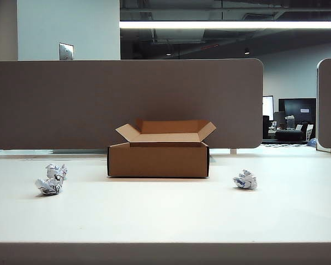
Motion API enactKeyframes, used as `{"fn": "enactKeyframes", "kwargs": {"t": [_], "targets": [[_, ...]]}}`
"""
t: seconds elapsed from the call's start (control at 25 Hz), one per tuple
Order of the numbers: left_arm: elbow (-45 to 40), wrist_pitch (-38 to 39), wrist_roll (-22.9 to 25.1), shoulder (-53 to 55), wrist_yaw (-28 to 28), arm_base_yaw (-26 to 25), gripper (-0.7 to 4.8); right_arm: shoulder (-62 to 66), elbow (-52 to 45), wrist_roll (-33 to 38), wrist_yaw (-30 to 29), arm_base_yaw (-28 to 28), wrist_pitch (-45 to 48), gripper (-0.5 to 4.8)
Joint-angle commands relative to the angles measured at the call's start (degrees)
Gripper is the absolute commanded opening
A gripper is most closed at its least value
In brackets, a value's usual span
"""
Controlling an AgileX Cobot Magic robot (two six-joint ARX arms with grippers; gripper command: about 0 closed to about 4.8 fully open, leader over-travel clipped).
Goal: Pick up all the paper balls on the table and put them in the paper box.
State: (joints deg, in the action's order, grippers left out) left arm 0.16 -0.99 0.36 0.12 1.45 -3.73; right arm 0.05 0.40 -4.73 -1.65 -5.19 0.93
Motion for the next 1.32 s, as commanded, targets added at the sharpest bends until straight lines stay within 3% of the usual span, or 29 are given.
{"fn": "enactKeyframes", "kwargs": {"t": [0.04,0.28,0.36,0.44,0.68,1.0,1.2,1.32], "targets": [[0.2,-0.39,-0.44,0.04,1.29,-0.07,-0.06,-0.13,-0.33,0.26,-2.25,0.0,0.07,0.44],[0.2,-2.14,-0.46,0.04,3.76,-0.07,-0.06,-0.13,-0.33,0.26,-2.38,0.0,-0.52,0.44],[0.2,-2.8,-3.5,0.04,4.02,-0.07,-0.06,-0.13,-0.31,0.28,-2.38,0.0,-0.24,0.43],[0.57,-3.87,-3.48,0.04,6.67,-0.07,-0.06,-0.13,-0.22,2.84,-2.27,0.02,1.16,-0.11],[8.39,0.63,-3.82,0.7,6.99,-0.07,-0.06,-0.09,1.75,11.04,3.89,0.02,9.33,-0.09],[24.48,2.67,-2.56,12.66,6.32,-0.04,-0.06,6.19,16.39,10.58,6.21,0.02,7.3,-0.09],[37.18,5.62,-2.27,27.87,10.16,0.15,-0.06,21.42,29.2,10.56,4.96,0.07,8.09,-0.09],[40.63,5.42,-2.27,32.48,10.21,1.22,-0.06,31.15,36.13,10.54,2.6,0.15,7.82,-0.09]]}}
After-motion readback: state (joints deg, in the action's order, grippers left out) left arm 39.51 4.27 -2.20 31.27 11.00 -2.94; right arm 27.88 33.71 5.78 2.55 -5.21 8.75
